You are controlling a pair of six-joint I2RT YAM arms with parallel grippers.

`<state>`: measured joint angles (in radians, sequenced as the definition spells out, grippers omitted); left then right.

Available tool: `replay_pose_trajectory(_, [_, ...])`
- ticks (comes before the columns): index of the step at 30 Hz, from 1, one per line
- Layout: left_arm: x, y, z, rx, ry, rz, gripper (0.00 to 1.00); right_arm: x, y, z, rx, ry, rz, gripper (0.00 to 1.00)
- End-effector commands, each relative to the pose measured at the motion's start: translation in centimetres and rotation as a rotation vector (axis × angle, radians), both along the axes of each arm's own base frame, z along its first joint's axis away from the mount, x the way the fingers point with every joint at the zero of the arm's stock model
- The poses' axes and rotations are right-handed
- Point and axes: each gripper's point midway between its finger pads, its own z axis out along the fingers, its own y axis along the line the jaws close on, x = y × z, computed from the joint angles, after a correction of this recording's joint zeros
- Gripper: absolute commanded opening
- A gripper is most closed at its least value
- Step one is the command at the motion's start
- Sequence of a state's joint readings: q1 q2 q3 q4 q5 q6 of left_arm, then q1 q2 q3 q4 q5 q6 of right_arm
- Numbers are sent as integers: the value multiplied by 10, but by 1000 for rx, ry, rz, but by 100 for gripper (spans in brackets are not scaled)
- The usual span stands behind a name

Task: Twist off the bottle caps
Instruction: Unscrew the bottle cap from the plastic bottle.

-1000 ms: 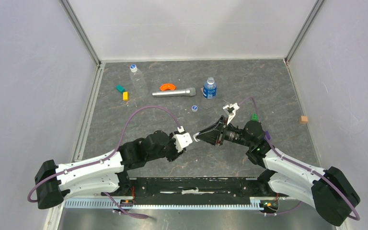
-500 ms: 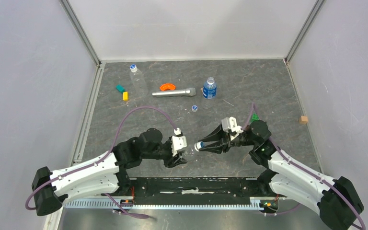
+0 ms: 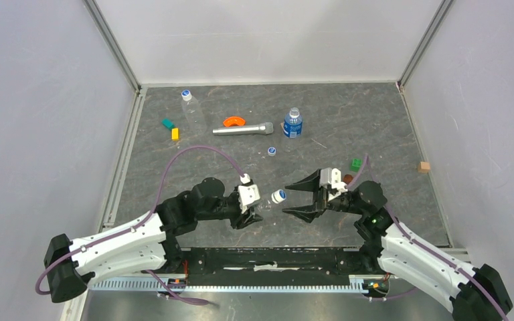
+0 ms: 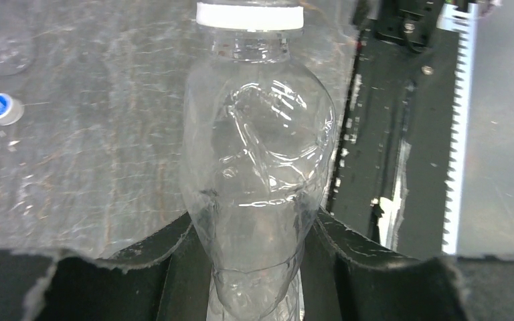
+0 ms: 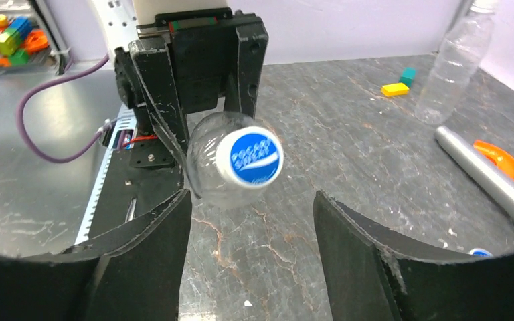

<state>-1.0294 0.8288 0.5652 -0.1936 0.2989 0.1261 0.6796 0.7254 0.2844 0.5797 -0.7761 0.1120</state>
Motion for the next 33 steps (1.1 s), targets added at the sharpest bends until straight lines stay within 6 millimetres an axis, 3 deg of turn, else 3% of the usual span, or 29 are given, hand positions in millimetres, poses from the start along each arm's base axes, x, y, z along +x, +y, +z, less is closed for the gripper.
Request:
replay_pose_trajectory(1, [26, 2, 13, -39, -93, 126, 20, 12, -10, 13, 131, 106, -131, 72])
replay_pose_trajectory(7, [37, 3, 11, -33, -109, 180, 19, 20, -10, 16, 168, 301, -184, 73])
replay_pose_trajectory(16, [45, 8, 2, 29, -136, 222, 17, 36, 1, 36, 248, 580, -206, 73])
replay_pose_trajectory(22, [46, 9, 0, 46, -143, 230, 16, 41, 13, 29, 217, 670, -175, 71])
replay_pose_trajectory(31, [45, 7, 0, 47, -139, 215, 16, 42, 21, 21, 202, 676, -140, 50])
replay_pose_trajectory(33, [43, 6, 0, 43, -135, 204, 16, 41, 22, 20, 194, 652, -133, 38])
